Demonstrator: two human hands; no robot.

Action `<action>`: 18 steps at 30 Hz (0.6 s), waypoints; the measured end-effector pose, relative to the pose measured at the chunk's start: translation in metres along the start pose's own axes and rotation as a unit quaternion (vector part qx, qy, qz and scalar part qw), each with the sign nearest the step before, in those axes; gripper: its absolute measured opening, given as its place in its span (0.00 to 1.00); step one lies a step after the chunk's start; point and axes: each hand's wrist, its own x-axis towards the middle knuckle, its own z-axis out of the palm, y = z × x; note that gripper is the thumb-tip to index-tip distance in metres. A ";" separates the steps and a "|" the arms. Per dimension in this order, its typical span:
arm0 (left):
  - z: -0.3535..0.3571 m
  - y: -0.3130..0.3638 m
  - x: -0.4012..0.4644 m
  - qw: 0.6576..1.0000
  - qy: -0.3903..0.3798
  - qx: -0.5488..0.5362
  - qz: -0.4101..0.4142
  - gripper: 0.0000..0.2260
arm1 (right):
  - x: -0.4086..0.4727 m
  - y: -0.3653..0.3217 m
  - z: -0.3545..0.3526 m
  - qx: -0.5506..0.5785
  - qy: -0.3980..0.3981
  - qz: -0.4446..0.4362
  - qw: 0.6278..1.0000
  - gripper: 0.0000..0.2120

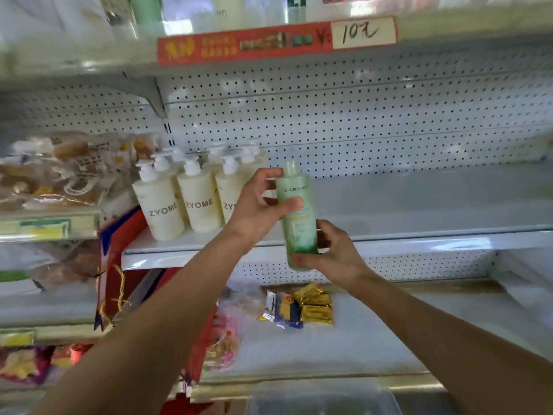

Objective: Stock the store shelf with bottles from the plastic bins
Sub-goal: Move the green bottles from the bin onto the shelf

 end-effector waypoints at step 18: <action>0.004 -0.027 0.101 0.998 0.020 0.053 -0.021 0.24 | 0.122 0.016 0.004 -0.059 0.021 -0.005 0.998 0.28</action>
